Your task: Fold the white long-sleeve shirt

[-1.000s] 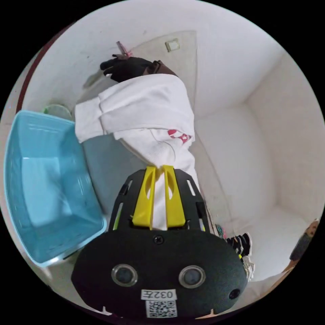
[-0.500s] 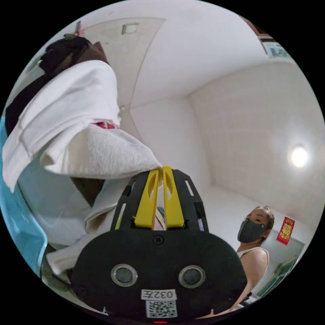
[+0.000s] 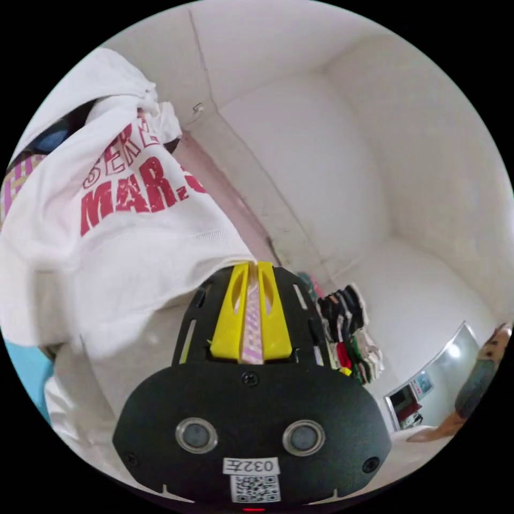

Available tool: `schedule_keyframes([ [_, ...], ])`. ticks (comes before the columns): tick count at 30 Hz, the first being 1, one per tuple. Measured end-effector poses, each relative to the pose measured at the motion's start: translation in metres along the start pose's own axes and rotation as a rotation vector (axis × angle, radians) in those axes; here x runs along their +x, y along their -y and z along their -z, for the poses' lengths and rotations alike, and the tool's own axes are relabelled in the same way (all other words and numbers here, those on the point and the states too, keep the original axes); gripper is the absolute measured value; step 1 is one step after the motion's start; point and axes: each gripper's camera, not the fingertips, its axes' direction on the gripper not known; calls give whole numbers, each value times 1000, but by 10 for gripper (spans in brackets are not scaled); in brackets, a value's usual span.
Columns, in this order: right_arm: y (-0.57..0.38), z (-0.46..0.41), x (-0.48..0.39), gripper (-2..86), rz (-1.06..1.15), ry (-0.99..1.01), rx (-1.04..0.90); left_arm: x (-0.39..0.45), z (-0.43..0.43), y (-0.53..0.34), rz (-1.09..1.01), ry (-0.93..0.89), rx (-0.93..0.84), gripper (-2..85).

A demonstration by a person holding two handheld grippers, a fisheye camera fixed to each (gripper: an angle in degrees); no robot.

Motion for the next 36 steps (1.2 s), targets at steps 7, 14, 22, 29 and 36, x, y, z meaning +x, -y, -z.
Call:
schedule_keyframes([
  [7,11,-7,-1,-10,-16,-1,2,11,42,-65,-219,26,75,32],
  [14,26,-25,-2,-10,-20,-13,1,-75,183,-71,64,333,457,71],
  [22,74,-149,-11,17,-86,-36,-244,-141,178,-31,178,202,313,91],
  [29,100,-398,-11,83,-122,-3,-632,-146,188,-10,146,115,265,15],
  [36,99,-544,-1,95,-175,-196,-871,-160,227,7,126,-32,320,-16],
])
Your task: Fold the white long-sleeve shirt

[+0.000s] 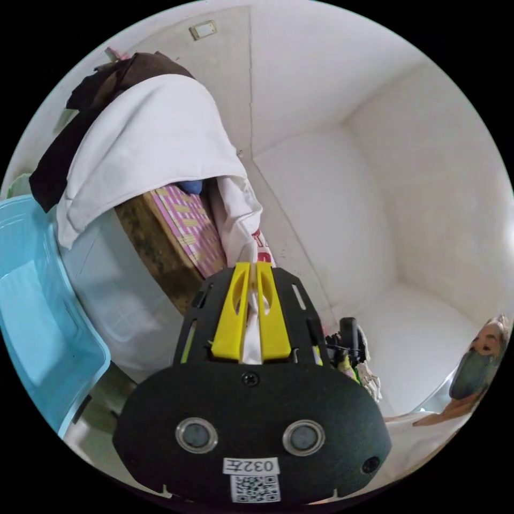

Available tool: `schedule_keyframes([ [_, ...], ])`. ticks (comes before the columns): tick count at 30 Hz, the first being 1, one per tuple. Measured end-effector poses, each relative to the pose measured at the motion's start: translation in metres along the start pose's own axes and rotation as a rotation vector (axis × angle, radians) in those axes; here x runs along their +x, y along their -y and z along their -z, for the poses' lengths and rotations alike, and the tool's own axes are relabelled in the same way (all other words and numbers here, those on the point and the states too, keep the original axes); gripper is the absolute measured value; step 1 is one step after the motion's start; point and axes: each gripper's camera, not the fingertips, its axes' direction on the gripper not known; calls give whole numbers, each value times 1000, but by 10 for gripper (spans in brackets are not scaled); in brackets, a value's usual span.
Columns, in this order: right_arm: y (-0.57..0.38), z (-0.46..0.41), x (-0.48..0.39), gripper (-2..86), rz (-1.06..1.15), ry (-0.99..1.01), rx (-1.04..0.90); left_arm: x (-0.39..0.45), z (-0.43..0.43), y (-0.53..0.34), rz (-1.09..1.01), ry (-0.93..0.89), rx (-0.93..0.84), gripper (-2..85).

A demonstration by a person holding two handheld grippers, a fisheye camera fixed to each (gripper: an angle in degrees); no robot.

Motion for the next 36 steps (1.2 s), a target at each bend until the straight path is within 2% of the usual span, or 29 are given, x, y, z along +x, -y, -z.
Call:
schedule_keyframes([
  [7,43,-68,-11,75,2,71,-137,-20,35,29,32,-117,113,-17],
  [12,63,-77,-23,10,60,-24,-84,-23,34,60,65,23,116,-17],
  [15,73,-26,-4,-1,30,-74,50,-19,22,78,64,101,76,-17],
  [21,41,117,51,-7,-118,-432,294,26,-70,83,-41,98,-132,-16],
  [23,-6,183,71,-8,-206,-549,402,44,-114,72,-64,64,-209,-17],
  [26,-95,264,98,-9,-322,-552,547,67,-169,57,-98,60,-314,-17],
  [27,-113,276,103,-9,-347,-539,554,72,-181,54,-108,64,-337,-17],
  [31,-247,323,108,-9,-549,-782,614,114,-275,22,-203,7,-554,-17],
  [33,-312,336,98,-9,-615,-811,678,132,-318,1,-239,-16,-659,-17],
  [36,-396,344,53,-9,-678,-957,739,166,-381,-44,-296,-70,-780,-16],
])
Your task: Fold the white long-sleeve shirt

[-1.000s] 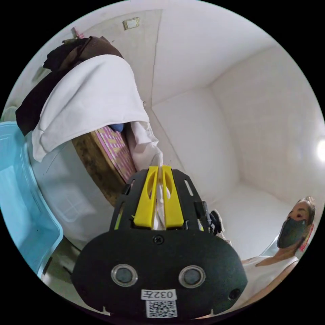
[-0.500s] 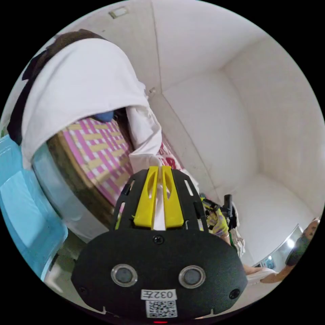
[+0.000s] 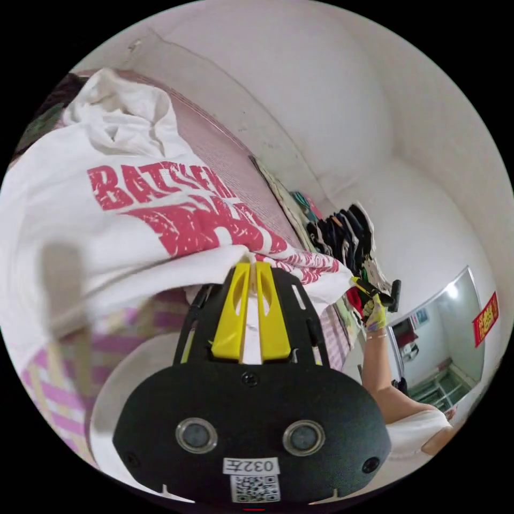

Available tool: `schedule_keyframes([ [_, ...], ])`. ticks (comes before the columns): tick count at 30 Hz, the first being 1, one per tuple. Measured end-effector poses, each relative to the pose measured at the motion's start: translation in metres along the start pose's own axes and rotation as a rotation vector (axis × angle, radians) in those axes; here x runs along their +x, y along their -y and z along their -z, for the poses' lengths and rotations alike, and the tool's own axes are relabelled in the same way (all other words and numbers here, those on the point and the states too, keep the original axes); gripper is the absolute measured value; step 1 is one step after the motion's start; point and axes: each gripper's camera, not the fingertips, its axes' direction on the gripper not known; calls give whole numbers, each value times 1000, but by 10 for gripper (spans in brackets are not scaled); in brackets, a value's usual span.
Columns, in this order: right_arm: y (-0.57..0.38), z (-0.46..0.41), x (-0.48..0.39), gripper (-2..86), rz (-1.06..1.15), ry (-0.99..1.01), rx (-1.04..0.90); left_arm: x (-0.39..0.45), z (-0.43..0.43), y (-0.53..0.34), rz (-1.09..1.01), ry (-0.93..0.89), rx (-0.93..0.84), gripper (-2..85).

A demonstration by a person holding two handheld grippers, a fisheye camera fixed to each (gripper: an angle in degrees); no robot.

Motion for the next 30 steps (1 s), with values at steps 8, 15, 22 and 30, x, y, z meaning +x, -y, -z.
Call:
schedule_keyframes([
  [8,-49,159,14,-8,-20,-277,263,78,-183,60,-65,-270,-312,-15],
  [15,-20,164,22,-8,-32,26,169,15,-62,127,202,-643,-163,-15],
  [22,-9,303,-44,-8,111,465,586,59,258,173,-111,-828,268,-15],
  [30,-91,452,-100,-9,421,564,952,196,511,54,-594,-719,607,-16],
])
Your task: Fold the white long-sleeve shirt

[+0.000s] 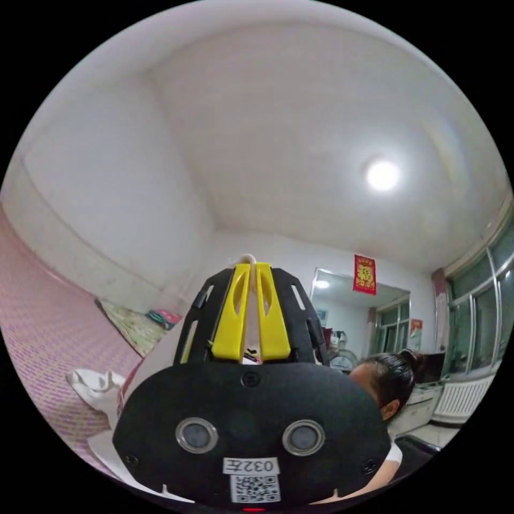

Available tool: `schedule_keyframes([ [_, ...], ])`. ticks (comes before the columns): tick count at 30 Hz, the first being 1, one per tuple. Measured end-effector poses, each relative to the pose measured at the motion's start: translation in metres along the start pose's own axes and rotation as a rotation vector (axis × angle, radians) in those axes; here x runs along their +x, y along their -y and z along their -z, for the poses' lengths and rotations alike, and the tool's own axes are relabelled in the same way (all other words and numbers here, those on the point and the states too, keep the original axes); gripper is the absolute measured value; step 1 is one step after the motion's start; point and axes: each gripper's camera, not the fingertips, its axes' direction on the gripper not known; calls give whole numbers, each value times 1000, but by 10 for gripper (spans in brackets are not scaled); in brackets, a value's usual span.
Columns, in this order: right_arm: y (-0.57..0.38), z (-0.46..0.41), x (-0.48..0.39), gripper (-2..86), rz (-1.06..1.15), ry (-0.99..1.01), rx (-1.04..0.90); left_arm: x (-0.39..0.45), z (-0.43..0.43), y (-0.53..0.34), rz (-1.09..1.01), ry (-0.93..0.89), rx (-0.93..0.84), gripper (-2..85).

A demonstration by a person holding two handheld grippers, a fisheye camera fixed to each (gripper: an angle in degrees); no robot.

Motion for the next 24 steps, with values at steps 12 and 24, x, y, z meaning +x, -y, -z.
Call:
schedule_keyframes([
  [12,-102,-158,78,-10,-87,55,-521,-60,4,-65,136,210,-154,-15],
  [24,-386,-253,291,-10,-666,51,-902,-290,66,-218,711,389,-172,-15],
])
